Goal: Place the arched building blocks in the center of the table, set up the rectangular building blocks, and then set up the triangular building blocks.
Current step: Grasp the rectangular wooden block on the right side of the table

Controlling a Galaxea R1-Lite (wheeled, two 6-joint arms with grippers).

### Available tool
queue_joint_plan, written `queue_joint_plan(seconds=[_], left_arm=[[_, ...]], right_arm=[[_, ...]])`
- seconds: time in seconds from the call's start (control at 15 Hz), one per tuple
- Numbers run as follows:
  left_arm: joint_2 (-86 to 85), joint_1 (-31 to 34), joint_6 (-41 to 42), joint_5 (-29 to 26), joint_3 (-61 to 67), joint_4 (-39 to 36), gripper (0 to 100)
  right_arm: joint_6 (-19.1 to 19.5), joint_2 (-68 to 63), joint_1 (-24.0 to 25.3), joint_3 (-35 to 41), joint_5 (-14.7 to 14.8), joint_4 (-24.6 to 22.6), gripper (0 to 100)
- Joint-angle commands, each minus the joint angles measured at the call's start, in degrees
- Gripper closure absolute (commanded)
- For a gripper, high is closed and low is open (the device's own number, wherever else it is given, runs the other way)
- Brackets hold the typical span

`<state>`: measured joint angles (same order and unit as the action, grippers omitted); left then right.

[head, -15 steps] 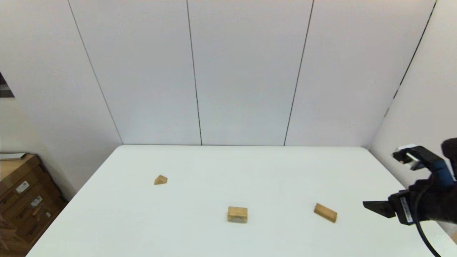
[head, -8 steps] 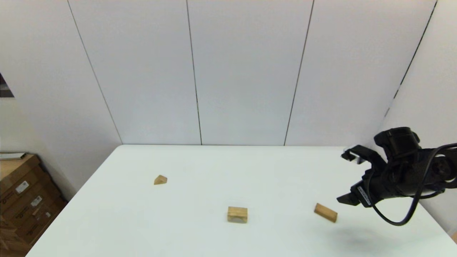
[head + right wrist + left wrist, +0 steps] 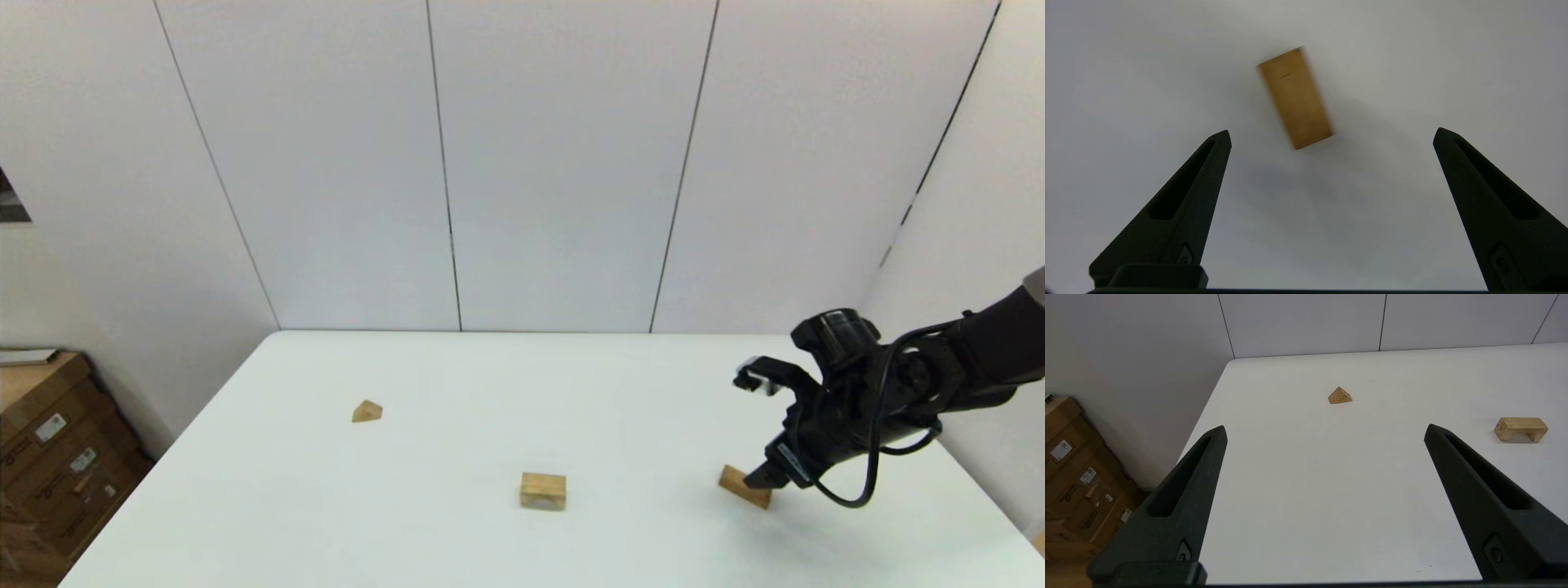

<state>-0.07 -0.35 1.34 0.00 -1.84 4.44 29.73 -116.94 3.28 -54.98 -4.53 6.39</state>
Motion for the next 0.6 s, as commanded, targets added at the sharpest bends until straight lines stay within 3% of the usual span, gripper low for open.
queue_joint_plan(seconds=[0.07, 0.6], left_arm=[[0.07, 0.0, -0.02, 0.0, 0.0, 0.05, 0], [0.07, 0.0, -0.02, 0.0, 0.0, 0.05, 0]], right_arm=[[6.13, -0.21, 1.2, -1.01, 0.05, 6.0, 0], [6.3, -6.1, 2.79, -3.12, 0.49, 5.39, 0]])
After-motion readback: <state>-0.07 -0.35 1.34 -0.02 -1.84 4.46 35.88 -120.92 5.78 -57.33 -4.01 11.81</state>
